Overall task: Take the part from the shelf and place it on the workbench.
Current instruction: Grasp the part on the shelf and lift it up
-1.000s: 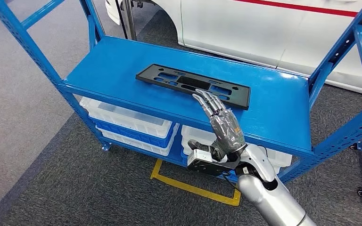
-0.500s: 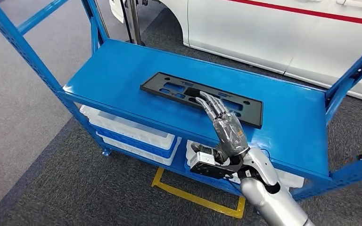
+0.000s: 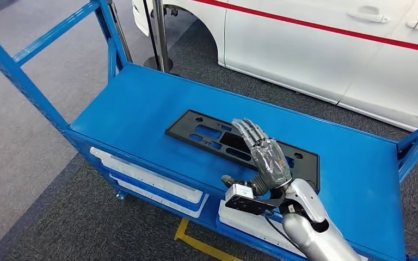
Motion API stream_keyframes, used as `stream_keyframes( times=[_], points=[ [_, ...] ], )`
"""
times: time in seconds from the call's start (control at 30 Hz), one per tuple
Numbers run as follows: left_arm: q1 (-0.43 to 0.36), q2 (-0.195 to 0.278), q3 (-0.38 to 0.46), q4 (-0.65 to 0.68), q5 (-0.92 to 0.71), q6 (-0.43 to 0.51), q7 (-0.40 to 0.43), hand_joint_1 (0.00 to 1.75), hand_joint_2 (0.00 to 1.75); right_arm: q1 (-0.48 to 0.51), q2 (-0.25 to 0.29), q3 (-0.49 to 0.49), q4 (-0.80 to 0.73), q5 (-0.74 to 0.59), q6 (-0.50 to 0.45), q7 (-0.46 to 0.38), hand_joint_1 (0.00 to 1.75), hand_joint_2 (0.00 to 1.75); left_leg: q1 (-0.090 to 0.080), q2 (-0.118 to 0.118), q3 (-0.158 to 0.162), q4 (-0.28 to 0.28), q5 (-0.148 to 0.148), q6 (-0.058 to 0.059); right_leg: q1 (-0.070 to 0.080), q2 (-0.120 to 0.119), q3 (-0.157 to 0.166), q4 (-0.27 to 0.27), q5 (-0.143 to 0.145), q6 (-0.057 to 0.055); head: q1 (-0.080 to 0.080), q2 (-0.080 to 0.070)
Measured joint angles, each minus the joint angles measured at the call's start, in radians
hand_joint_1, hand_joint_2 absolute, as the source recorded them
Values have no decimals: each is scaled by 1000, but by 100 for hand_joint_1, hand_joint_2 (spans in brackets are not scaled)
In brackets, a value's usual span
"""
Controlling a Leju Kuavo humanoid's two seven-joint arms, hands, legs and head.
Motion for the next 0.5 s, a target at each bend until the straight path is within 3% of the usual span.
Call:
stream_keyframes(
  times=[0.03, 0.1, 0.13, 0.2, 0.23, 0.27, 0.3, 0.37, 0.4, 0.43, 0.5],
  points=[
    [-3, 0, 0, 0, -1, 0, 0, 0, 0, -3, 0, -2, -5, 1, 1, -1, 0, 0, 1, 5, -10, 37, 16, -5, -2, 0, 18, -9, -9, -7, 0, 0],
    [-8, 0, 0, 0, -3, 0, -1, 0, 0, -5, 1, -3, -9, 2, 4, 0, 0, 0, 5, 14, -80, 157, 35, -16, -8, -2, 62, -30, -25, -18, -1, 0],
    [-9, -1, 0, 0, -5, 0, -2, 0, 0, -2, 0, -3, -10, 2, 4, 1, 0, 0, 7, 18, -124, 215, 21, -22, -11, -3, 83, -38, -34, -20, -1, 0],
    [-8, -1, 0, 0, -9, 3, -3, 0, 0, 4, 0, -4, -10, 3, 4, 2, 0, 0, 15, 21, -203, 273, -61, -34, -16, -2, 124, -50, -55, -18, -2, 0],
    [-6, -1, 0, 0, -9, 5, -3, 0, 0, 8, 0, -6, -10, 3, 4, 2, 0, 0, 18, 22, -231, 269, -101, -40, -21, -1, 144, -53, -70, -14, -2, 0],
    [-4, -1, 0, 0, -9, 7, -2, 0, 0, 14, -1, -8, -10, 3, 4, 2, 0, 0, 22, 25, -251, 243, -113, -45, -26, 0, 165, -55, -85, -8, -2, 0],
    [-2, -1, 1, 0, -7, 8, -2, 0, 0, 20, -1, -12, -10, 2, 3, 2, 0, 0, 25, 27, -263, 200, -85, -49, -31, 1, 185, -54, -103, 0, -2, 0],
    [5, 0, 4, 1, -3, 7, -4, 0, 0, 33, -3, -19, -10, 2, 3, 3, 0, 0, 31, 36, -278, 95, 70, -52, -38, 1, 213, -44, -137, 17, -1, 0],
    [7, 0, 5, 1, -2, 7, -6, 0, 0, 39, -5, -22, -10, 2, 2, 3, 0, 0, 32, 39, -282, 64, 138, -49, -37, 2, 220, -38, -153, 26, -1, 0],
    [7, 0, 5, 2, 0, 6, -8, 0, 0, 44, -7, -25, -11, 1, 2, 3, 0, 0, 31, 40, -286, 52, 179, -42, -36, 3, 223, -34, -166, 35, -1, 0],
    [3, 0, 6, 2, 1, 6, -11, 0, 0, 51, -11, -35, -17, 1, 0, 2, 0, 0, 29, 36, -289, 59, 185, -25, -35, 3, 229, -37, -181, 50, -1, 0]
  ],
)
